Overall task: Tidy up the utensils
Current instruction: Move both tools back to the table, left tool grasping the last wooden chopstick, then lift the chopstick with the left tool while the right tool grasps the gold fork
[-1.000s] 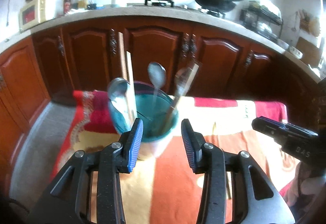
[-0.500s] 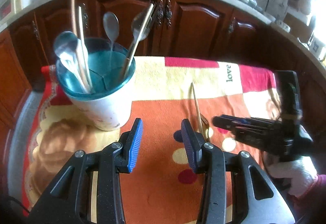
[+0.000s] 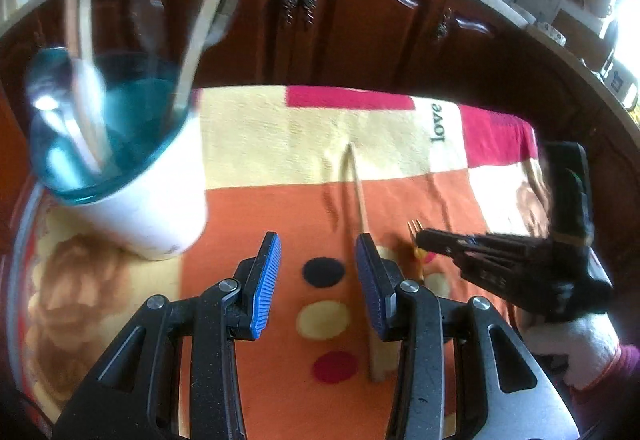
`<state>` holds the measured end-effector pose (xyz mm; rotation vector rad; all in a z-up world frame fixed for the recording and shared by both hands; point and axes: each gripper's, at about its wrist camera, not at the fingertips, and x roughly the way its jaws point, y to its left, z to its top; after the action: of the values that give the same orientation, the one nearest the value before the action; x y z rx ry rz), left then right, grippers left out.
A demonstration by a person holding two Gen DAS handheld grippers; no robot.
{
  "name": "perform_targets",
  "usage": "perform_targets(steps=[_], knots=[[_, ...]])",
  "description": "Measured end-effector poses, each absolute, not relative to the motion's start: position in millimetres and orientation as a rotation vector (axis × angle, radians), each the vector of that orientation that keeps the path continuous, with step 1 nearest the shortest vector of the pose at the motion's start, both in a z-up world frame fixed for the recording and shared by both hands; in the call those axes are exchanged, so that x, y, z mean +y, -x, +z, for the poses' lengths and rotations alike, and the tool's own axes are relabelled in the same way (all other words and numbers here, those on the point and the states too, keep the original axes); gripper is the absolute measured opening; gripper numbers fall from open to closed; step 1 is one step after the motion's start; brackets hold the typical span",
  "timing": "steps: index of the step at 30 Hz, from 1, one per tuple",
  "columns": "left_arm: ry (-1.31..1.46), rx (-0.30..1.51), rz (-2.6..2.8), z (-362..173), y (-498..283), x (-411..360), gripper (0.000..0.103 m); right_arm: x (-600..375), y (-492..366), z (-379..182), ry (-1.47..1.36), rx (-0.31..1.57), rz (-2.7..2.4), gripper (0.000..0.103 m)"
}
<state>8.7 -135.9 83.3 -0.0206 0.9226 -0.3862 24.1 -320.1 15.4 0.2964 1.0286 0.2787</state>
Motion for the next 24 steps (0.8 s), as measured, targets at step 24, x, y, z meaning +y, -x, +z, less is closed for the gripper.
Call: perform_targets(steps=[24], knots=[[0.025, 1.109, -0.367, 20, -127, -223, 0.013, -372, -16, -1, -0.464, 0.98, 0.394, 0.004]])
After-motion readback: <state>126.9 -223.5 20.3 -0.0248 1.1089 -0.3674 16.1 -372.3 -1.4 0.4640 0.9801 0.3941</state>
